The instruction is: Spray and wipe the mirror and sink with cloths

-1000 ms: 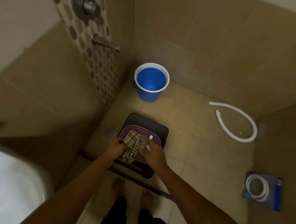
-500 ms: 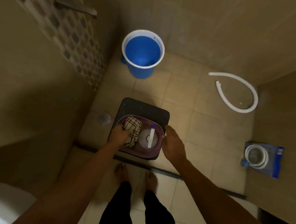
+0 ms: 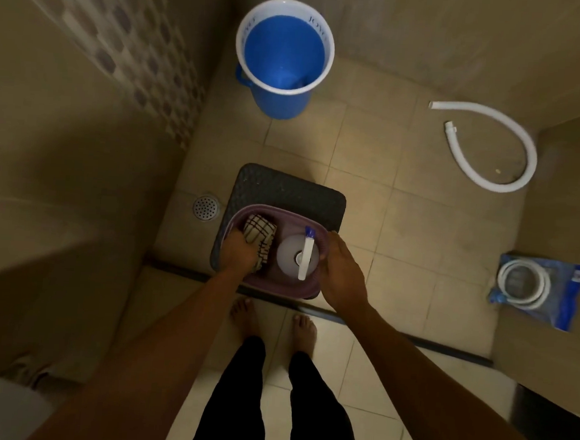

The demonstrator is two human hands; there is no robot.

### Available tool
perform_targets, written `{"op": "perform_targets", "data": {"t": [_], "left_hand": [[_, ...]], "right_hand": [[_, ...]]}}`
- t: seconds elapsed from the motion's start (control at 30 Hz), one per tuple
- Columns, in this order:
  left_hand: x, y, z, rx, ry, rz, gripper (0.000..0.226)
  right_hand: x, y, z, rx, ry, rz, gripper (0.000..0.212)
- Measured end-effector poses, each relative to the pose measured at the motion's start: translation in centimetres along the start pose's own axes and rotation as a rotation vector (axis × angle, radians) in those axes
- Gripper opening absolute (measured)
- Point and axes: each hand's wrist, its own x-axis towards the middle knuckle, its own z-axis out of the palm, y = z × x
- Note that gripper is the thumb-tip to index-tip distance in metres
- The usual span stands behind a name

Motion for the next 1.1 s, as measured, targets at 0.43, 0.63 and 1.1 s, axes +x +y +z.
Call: {"op": "perform_targets", "data": {"t": [0.43, 0.63, 1.1], "left_hand": [[-2.9, -1.0, -0.1, 0.785, -0.036, 0.634, 0.059], [-1.8, -2.3, 0.6, 0.844, -0.212, 0.445, 0.073], [-4.6, -2.7, -0.2, 0.613, -0.131, 0.501, 0.072]], "right_hand": [[-0.6, 0.1, 0.5, -0.118, -0.011, -0.071, 0.063], [-0.8, 0.9, 1.0, -0.162, -0.044, -0.107, 0.075], [-2.2, 1.2, -0.5, -0.287, -0.028, -0.176, 0.075]]}}
